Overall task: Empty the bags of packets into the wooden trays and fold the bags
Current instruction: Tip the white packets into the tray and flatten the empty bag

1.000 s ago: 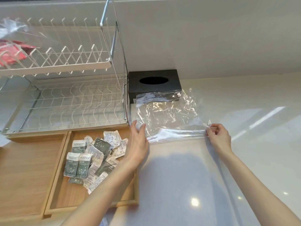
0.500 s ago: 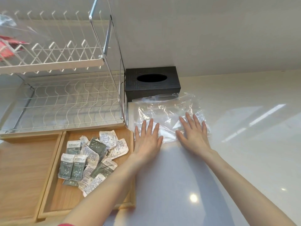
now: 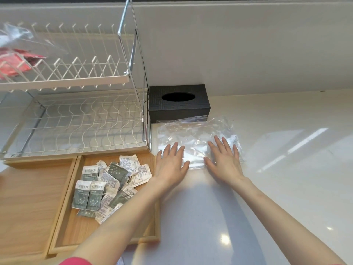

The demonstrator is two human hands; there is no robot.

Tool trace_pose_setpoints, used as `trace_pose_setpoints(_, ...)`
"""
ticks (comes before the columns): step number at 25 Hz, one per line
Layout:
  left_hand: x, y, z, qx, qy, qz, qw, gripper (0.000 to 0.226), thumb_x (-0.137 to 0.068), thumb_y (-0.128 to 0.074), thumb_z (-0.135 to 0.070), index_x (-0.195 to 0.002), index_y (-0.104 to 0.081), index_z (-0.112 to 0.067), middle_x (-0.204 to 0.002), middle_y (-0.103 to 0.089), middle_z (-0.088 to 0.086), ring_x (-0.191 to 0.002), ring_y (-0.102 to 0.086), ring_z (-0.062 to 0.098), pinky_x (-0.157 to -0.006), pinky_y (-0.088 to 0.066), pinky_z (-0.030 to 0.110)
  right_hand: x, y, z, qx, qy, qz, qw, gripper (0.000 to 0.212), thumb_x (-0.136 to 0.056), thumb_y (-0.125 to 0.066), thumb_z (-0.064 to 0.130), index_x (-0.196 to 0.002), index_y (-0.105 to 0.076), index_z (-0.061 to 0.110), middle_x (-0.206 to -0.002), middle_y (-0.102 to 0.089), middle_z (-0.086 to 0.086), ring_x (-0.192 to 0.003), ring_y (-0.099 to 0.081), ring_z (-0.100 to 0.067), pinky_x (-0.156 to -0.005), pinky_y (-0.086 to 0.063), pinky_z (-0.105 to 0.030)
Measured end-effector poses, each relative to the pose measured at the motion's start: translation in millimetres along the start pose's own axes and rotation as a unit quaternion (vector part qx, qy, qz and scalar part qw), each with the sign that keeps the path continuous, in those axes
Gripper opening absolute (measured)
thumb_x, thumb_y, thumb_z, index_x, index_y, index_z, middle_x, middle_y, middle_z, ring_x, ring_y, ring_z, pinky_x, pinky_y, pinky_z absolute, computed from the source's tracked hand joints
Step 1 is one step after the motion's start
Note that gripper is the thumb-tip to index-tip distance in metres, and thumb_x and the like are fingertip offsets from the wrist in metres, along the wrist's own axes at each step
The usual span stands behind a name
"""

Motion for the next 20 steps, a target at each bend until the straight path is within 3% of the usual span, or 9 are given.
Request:
trace_pose_setpoints(11,60.0,58.7,12.1,-0.030,-0.032,-0.086,0.995,0.059,-0.091,-0.034,-0.042,-0.142,-0.017,-0.019,-0.155,-0.014,0.008,-0.143,-0.007,0.025,-0.114,-0.005,0.044,51.4,54.8,61.2,-0.015,0.047,-0.041,0.998,0.059,-0.092,-0.039,0.040,-0.144,-0.017,0.024,-0.157,-0.009,0.001,-0.145,0.000,-0.016,-0.116,0.001,-0.040)
trace_pose_setpoints(20,125.6,130.0,51.2,0.046,-0.060,-0.182,0.980,0.055,-0.091,-0.038,-0.042,-0.140,-0.025,-0.020,-0.151,-0.028,0.002,-0.139,-0.023,0.017,-0.114,-0.017,0.039,90.7,98.0,149.2,-0.141,0.129,-0.132,0.973,0.055,-0.089,-0.050,0.035,-0.139,-0.033,0.021,-0.149,-0.035,0.003,-0.143,-0.016,-0.011,-0.116,-0.017,-0.036)
Point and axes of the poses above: each hand's wrist, its own x-axis away from the middle knuckle, its own y-axis out of the back of the hand, z = x × y, the point moved 1 cm from there along -x, towards the middle knuckle
